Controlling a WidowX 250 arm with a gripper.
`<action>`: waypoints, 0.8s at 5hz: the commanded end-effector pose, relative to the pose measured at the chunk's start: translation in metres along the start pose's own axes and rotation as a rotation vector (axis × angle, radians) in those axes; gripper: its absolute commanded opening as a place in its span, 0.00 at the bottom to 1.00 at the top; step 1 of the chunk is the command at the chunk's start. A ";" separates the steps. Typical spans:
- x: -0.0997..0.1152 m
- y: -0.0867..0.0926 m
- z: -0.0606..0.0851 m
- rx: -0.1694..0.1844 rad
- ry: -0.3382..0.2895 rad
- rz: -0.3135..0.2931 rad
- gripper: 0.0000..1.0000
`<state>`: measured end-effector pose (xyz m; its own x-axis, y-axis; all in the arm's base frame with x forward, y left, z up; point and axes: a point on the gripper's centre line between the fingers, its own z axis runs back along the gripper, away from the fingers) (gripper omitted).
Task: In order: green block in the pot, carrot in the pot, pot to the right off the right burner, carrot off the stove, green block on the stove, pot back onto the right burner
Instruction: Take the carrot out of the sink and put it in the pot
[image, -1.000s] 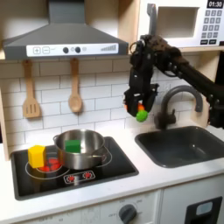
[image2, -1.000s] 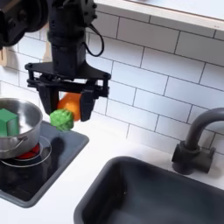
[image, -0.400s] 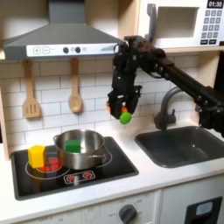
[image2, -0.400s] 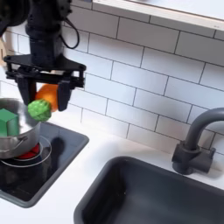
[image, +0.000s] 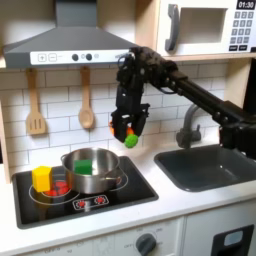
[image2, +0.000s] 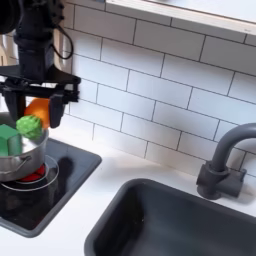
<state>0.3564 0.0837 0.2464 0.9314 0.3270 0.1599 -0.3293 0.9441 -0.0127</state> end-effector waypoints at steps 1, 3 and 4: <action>0.009 0.021 -0.006 0.019 -0.002 0.029 0.00; 0.023 0.035 -0.013 0.029 -0.009 0.028 0.00; 0.032 0.036 -0.019 0.030 -0.008 0.015 0.00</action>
<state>0.3767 0.1310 0.2328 0.9221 0.3462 0.1730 -0.3537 0.9352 0.0141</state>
